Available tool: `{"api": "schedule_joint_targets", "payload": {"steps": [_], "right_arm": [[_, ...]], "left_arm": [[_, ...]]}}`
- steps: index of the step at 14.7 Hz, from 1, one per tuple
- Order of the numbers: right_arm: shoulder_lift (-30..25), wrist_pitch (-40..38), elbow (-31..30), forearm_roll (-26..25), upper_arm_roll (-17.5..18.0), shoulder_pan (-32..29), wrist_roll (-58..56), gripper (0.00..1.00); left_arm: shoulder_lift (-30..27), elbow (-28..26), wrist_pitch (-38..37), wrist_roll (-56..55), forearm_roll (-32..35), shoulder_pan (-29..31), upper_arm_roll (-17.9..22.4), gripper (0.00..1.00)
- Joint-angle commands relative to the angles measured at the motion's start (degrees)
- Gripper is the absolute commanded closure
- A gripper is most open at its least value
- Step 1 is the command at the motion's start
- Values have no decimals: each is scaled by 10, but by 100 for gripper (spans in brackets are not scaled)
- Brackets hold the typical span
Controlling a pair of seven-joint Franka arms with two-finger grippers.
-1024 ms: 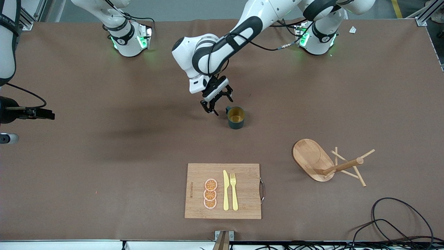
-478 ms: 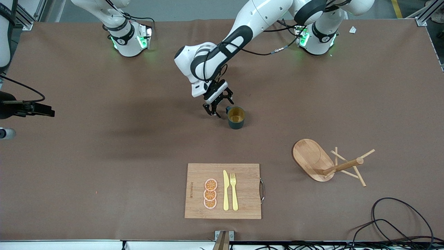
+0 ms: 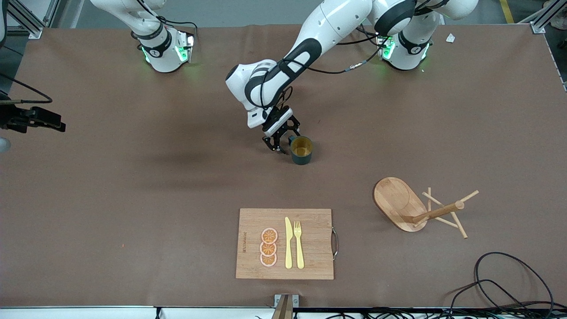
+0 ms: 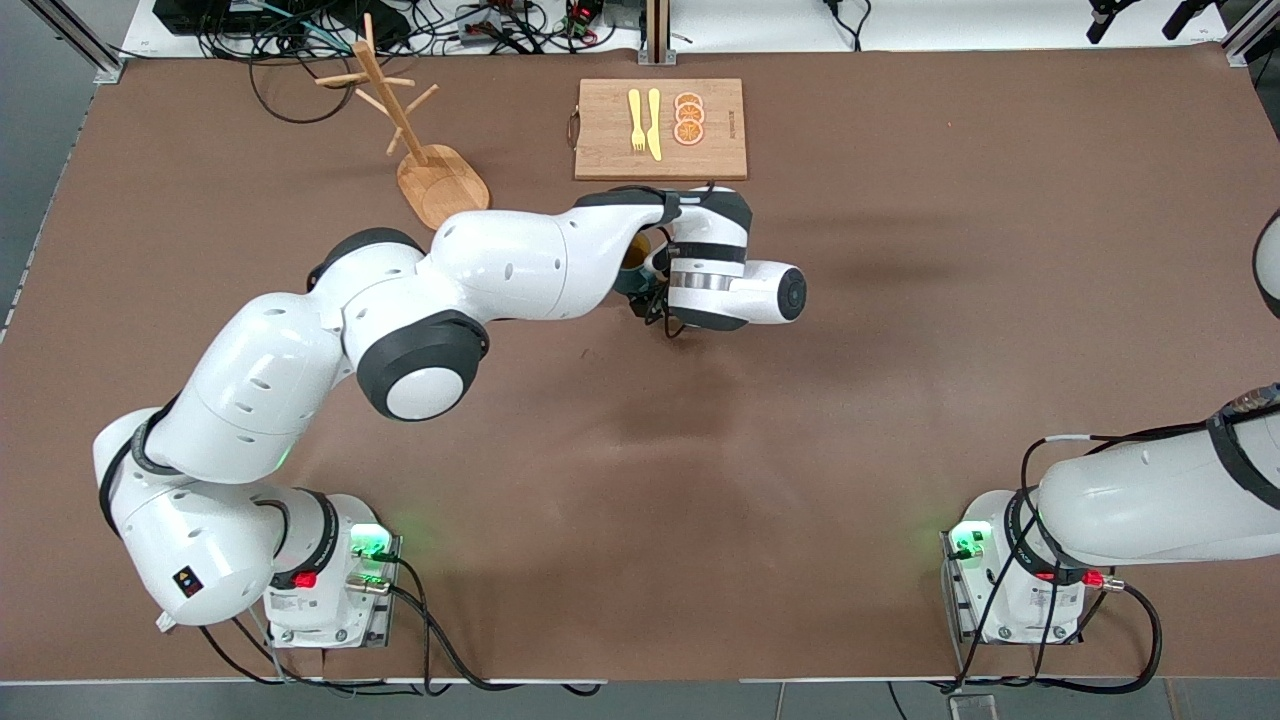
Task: Pass cup and hang on rack
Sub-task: 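Lower the left gripper and grasp the teal mug by its handle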
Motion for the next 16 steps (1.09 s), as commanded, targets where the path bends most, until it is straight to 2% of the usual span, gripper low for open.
{"api": "schedule_joint_targets", "payload": {"steps": [1, 4, 8, 9, 11, 14, 16], "right_arm": [[-68, 25, -75, 0, -2, 4, 4, 0], [-81, 18, -76, -7, -3, 5, 1, 0], [-91, 5, -76, -12, -1, 8, 12, 0], [-97, 2, -76, -12, 0, 8, 18, 0], [-99, -6, -76, -12, 0, 8, 27, 0], [-109, -9, -76, -10, -1, 8, 28, 0], [-112, -10, -73, -5, -2, 6, 28, 0]], "left_arm": [[2, -1, -6, 8, 13, -2, 3, 23], [2, -1, -17, 23, 21, -2, 6, 39], [2, -2, -18, 25, 21, -4, 6, 86], [2, -2, -18, 26, 21, -3, 6, 93], [0, -1, -18, 42, 20, -2, 5, 100], [-20, 4, -18, 69, 9, 9, 4, 100], [-37, 6, -16, 91, -16, 39, -6, 100]]}}
